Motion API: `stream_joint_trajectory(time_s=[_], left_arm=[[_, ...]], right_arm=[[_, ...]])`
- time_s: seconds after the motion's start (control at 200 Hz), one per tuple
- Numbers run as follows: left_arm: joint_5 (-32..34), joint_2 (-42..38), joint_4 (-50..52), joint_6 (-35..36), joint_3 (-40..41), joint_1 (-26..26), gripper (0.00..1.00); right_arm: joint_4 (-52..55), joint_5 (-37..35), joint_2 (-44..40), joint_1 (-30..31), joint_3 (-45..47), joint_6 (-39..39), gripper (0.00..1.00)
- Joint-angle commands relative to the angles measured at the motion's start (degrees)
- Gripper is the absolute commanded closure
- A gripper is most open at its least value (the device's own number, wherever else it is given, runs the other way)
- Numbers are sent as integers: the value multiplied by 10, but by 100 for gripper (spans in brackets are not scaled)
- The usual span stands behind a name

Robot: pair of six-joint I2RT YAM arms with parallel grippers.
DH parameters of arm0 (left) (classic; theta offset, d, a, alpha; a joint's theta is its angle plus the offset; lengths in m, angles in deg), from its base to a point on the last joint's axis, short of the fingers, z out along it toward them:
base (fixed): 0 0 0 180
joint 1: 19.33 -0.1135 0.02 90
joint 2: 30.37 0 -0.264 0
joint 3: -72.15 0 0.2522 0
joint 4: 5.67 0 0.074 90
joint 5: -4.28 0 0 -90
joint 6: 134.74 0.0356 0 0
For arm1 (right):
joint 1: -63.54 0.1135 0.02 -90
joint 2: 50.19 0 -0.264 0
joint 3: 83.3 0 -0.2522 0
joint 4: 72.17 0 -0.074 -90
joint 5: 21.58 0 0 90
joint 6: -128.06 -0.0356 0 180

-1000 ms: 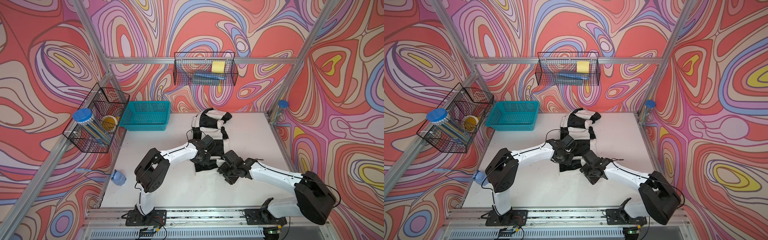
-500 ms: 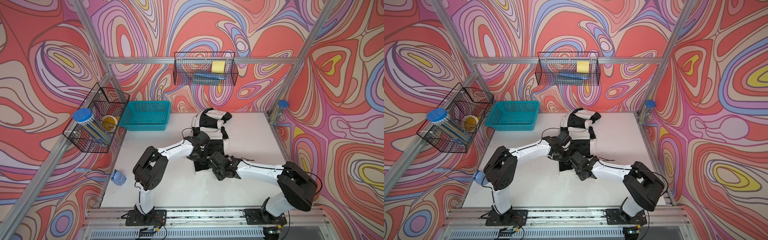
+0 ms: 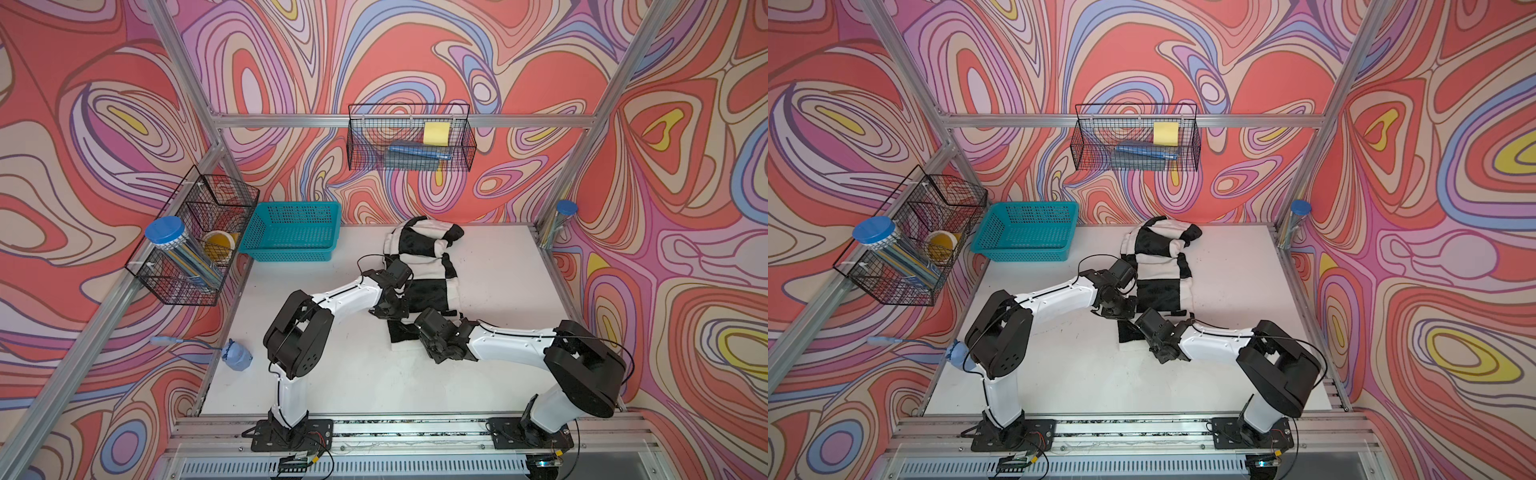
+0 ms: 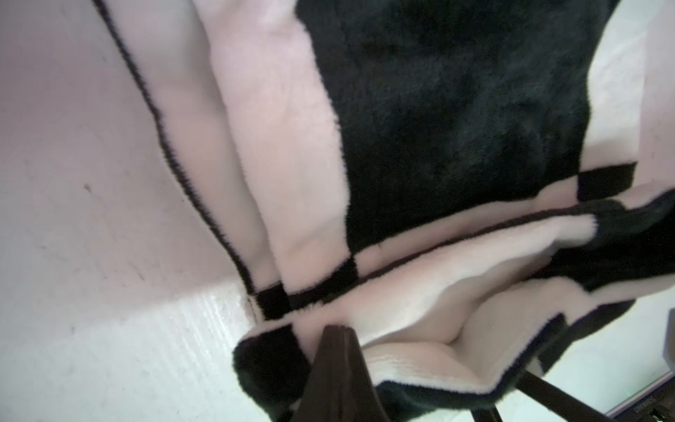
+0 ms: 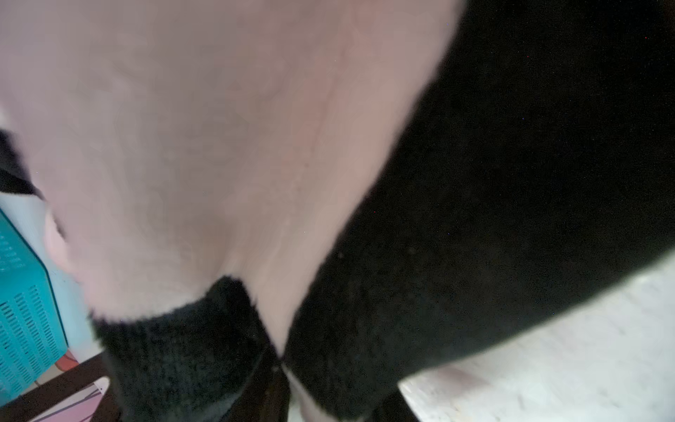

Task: Roll up the pillowcase
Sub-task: Roll the pillowcase at the center of the board.

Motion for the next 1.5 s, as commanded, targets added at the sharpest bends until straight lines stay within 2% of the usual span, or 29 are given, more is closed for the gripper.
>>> stream_joint_trajectory(time_s=[0.0,0.135,0.21,0.25,0.401,0.546,0.701,0.811,1.172,1.362,1.497], left_arm=[[-3,-26,8,-3,9,-4,100],[4,-33,15,5,2,-7,100],[-1,-39,13,7,2,-7,100],[-3,-43,13,8,4,-7,100],[-15,-57,-6,0,28,-6,100],[-39,-69,-10,-9,58,0,100],[-64,-81,9,-2,72,36,100],[-63,-84,16,-8,69,57,100],[-87,-118,100,41,16,81,100],[-114,-104,104,49,11,84,100],[-138,-107,121,67,-2,93,100]], right_arm=[[37,-31,11,1,24,-1,70],[61,-15,-17,0,35,4,77],[94,4,-55,2,52,1,89],[115,10,-80,2,60,1,100],[210,11,-172,2,76,3,100],[276,39,-221,3,71,17,100],[375,73,-270,5,44,43,100],[389,84,-296,-15,45,51,100],[336,104,-216,-61,-15,111,100],[328,139,-182,-126,-47,177,100],[320,164,-129,-173,-87,241,100]])
